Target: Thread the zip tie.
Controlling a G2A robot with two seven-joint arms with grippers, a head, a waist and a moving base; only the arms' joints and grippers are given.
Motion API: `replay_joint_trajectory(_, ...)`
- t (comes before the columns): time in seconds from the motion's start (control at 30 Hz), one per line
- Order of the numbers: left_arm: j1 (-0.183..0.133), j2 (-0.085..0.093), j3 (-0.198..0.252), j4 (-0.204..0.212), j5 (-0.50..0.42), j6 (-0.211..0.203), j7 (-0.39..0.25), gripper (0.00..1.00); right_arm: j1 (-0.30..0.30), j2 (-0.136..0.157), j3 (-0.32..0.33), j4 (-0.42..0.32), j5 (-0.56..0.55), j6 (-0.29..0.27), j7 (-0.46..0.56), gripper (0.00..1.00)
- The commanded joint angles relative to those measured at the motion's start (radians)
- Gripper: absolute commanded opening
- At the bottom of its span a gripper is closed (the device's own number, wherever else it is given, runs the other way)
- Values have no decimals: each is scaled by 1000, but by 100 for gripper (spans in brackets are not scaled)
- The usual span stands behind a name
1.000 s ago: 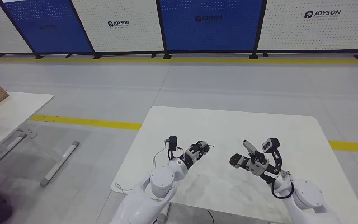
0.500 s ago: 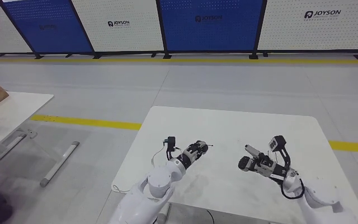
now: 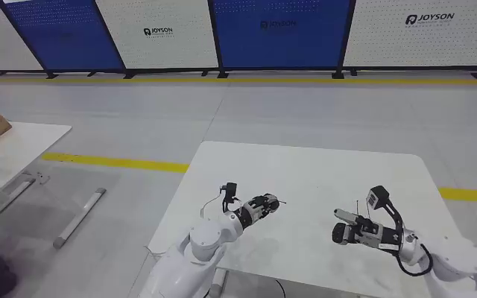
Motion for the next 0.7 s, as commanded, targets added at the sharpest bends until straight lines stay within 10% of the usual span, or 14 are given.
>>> replay_joint_trajectory(0.0,-4,0,6,17,8,-10,0,0,0,0,0,0,0,0,0,100)
replay_joint_trajectory(0.2,39,8,-33,-48,-20,-82,-10,0,0,0,0,0,0,0,0,100)
replay_joint_trajectory(0.67,236,39,-170,-424,-21,-199,-68,0,0,0,0,0,0,0,0,100)
